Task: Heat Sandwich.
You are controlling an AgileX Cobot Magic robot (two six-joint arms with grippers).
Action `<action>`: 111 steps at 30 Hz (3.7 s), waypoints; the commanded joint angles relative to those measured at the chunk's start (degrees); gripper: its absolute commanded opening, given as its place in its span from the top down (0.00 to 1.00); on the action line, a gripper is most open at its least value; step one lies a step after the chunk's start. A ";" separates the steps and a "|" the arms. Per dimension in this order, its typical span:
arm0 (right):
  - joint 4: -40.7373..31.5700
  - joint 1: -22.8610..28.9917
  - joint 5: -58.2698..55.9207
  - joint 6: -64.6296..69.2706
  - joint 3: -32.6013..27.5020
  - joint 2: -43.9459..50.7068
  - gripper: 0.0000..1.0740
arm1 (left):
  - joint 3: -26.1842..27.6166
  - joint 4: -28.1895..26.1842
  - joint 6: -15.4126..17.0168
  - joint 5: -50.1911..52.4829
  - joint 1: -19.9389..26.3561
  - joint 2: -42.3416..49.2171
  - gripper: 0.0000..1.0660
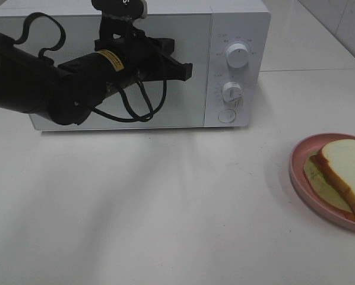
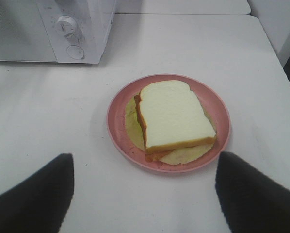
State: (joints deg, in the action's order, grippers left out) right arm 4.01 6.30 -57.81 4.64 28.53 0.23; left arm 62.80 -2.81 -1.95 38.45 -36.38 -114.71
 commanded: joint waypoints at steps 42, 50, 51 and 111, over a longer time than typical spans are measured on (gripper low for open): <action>0.06 -0.11 0.80 -0.34 0.11 1.55 0.31 | -7.56 -5.79 0.97 -76.32 -2.06 27.56 0.08; 0.06 -0.11 0.80 -0.34 0.11 1.55 0.31 | -7.33 -5.73 1.32 -89.38 8.42 31.63 0.08; 0.06 -0.11 0.80 -0.34 0.11 1.55 0.31 | -7.33 -5.73 1.32 -89.38 8.42 31.63 0.08; 0.06 -0.11 0.80 -0.34 0.11 1.55 0.32 | -33.23 -2.29 1.95 -100.04 34.78 108.86 0.08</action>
State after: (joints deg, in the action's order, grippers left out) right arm 4.01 6.30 -57.81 4.64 28.53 0.23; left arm 29.74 -5.10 -0.46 -61.76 -1.89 -6.42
